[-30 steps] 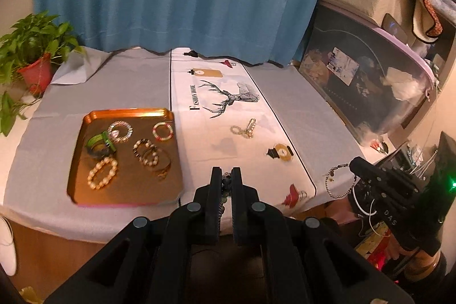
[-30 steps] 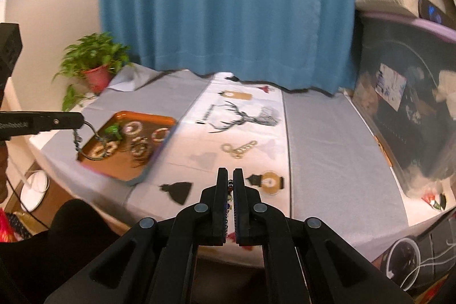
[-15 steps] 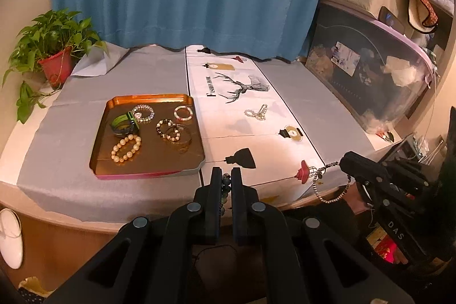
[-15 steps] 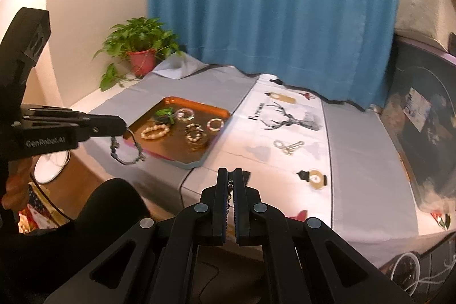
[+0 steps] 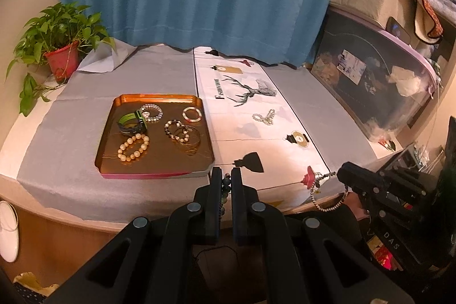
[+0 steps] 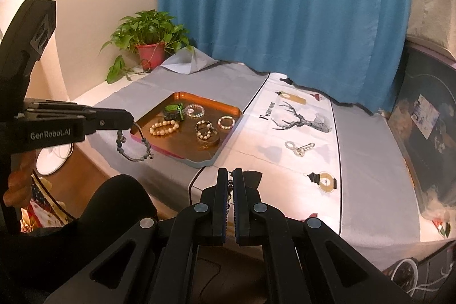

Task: Organize jewelry
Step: 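Carry the gold pin in the left tool toward the tray while the right tool carries the chain bracelet, then lower both tools over the copper tray and open them to drop the items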

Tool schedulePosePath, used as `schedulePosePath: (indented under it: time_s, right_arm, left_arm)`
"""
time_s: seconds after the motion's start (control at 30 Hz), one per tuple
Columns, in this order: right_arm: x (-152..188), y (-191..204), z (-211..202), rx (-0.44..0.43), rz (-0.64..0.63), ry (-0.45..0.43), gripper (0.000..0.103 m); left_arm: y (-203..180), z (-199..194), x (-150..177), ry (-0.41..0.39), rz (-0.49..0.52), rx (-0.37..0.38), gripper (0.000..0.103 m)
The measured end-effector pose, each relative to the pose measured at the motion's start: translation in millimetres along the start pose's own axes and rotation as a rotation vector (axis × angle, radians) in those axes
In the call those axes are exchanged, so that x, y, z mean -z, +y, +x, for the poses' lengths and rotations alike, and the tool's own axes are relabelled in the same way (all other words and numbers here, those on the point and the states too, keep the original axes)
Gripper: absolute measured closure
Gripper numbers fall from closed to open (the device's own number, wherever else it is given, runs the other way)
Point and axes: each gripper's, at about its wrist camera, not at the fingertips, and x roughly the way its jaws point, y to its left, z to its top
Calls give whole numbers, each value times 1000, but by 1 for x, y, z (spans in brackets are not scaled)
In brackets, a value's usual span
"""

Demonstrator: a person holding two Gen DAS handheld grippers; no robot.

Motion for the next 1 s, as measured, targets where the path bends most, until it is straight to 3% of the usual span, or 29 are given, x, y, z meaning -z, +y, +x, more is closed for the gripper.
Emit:
schedulePosePath:
  time_s: [0.47, 1.0]
  right_arm:
    - [-30, 12, 82, -68, 4, 21, 100]
    - [-79, 48, 211, -181, -53, 29, 100]
  left_arm:
    - [78, 40, -25, 4, -121, -54, 99]
    - [132, 132, -61, 22, -136, -71, 99]
